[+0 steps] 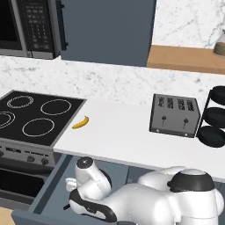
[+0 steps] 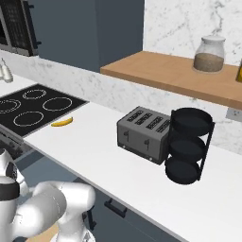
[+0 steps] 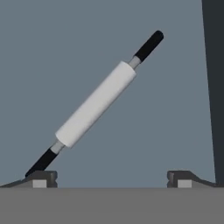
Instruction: Pick the rolling pin from the drawer and place it on the counter.
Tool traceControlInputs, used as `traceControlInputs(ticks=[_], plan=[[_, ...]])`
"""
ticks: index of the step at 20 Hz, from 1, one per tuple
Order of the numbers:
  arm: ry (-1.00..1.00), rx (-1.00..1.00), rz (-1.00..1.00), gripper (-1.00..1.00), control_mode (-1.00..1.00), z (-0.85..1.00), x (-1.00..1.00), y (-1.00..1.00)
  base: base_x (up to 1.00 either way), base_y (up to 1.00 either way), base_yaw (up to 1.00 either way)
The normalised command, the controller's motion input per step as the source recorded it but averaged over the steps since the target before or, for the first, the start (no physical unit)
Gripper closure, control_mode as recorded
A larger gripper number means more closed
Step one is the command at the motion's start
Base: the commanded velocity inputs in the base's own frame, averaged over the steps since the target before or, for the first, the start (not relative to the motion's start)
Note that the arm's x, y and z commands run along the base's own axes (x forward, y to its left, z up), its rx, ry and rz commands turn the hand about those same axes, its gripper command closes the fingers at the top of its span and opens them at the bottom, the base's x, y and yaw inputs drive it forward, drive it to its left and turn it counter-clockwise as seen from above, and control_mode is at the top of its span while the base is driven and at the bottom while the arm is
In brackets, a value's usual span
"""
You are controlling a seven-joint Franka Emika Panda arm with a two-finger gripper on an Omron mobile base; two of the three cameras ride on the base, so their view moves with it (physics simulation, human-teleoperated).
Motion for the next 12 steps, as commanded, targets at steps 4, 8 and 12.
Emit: traceControlInputs(ticks=[4, 8, 12], plan=[[0.00, 0.00, 0.00, -1.00, -1.00, -0.24, 0.14, 0.02, 0.00, 0.00, 0.00], [0.00, 0.00, 0.00, -1.00, -1.00, -0.21, 0.25, 0.10, 0.00, 0.00, 0.00], [0.00, 0.00, 0.00, -1.00, -1.00, -0.19, 0.29, 0.21, 0.00, 0.00, 0.00]])
